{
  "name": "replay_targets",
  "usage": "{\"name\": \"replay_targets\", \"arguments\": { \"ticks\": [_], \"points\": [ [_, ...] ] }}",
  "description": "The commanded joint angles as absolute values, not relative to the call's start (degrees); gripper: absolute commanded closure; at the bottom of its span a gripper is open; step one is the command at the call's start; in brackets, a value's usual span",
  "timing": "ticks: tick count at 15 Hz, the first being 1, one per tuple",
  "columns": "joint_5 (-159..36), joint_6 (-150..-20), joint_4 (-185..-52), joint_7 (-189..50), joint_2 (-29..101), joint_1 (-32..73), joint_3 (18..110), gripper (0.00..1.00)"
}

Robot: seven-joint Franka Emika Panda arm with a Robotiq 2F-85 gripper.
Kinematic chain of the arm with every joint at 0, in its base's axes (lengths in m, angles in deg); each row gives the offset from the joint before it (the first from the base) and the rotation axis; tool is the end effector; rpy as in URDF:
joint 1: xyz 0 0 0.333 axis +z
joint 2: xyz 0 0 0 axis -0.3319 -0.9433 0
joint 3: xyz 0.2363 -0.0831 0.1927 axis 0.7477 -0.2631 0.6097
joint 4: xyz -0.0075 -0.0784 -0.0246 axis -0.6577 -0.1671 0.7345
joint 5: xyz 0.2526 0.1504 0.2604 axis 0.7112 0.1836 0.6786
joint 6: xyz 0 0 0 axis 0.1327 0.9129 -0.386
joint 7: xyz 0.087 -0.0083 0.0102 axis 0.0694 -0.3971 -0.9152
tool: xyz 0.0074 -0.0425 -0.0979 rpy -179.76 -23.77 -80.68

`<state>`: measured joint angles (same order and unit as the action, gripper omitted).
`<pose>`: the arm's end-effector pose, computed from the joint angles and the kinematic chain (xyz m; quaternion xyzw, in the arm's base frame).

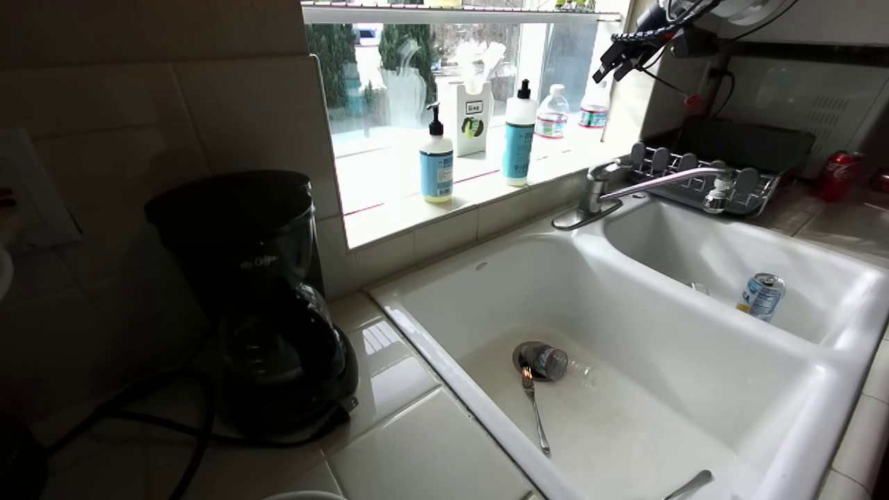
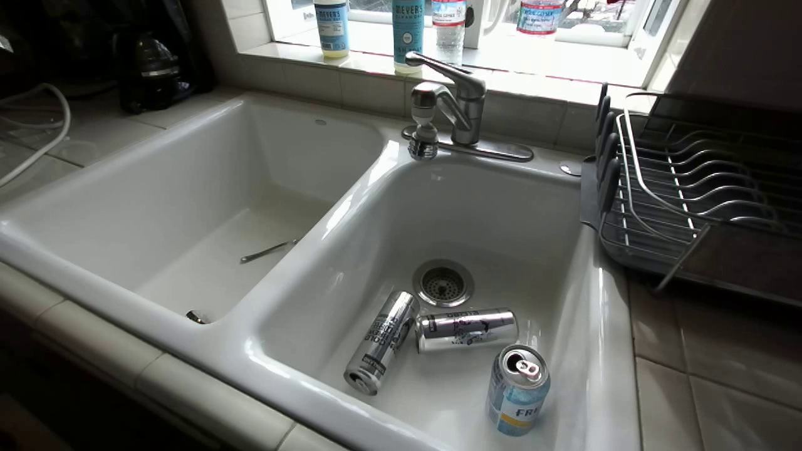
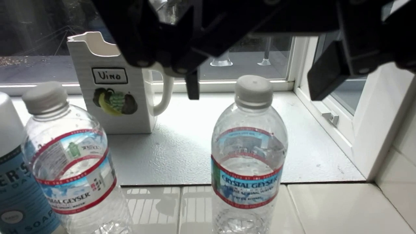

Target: Put one water bottle from the windowsill on the dishrack.

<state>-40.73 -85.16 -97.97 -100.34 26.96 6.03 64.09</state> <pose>0.7085 -0.2021 0.5868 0.9386 0.0164 0.3447 0.0027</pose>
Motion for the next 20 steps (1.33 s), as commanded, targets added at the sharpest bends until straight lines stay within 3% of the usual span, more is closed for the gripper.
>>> {"name": "replay_targets", "arguments": {
  "ticks": [1,4,9,10,11,13,14,15,16,17,20],
  "points": [
    [-42.17,-82.53,-92.77,-99.58,23.56,4.18,65.96,0.19],
    [-41.3,-82.09,-91.43,-99.62,22.32,5.21,64.35,0.2],
    [-41.67,-80.33,-89.46,-99.39,21.11,5.45,64.11,0.44],
    [-41.73,-79.8,-89.08,-99.29,20.94,5.49,64.05,0.44],
    [-41.87,-79.6,-88.91,-99.12,20.89,5.57,63.93,0.61],
    [-42.03,-79.38,-88.55,-99.06,20.86,5.66,63.82,0.58],
    [-42.08,-79.13,-88.24,-99.07,20.76,5.67,63.77,0.67],
    [-42.12,-79.03,-88.0,-99.07,20.67,5.69,63.73,0.82],
    [-42.25,-78.87,-87.93,-99.06,20.71,5.72,63.68,0.83],
    [-42.53,-78.78,-88.02,-98.8,20.86,5.84,63.51,0.91],
    [-43.24,-78.64,-88.6,-98.23,21.85,6.15,63.28,0.92]
  ]
}}
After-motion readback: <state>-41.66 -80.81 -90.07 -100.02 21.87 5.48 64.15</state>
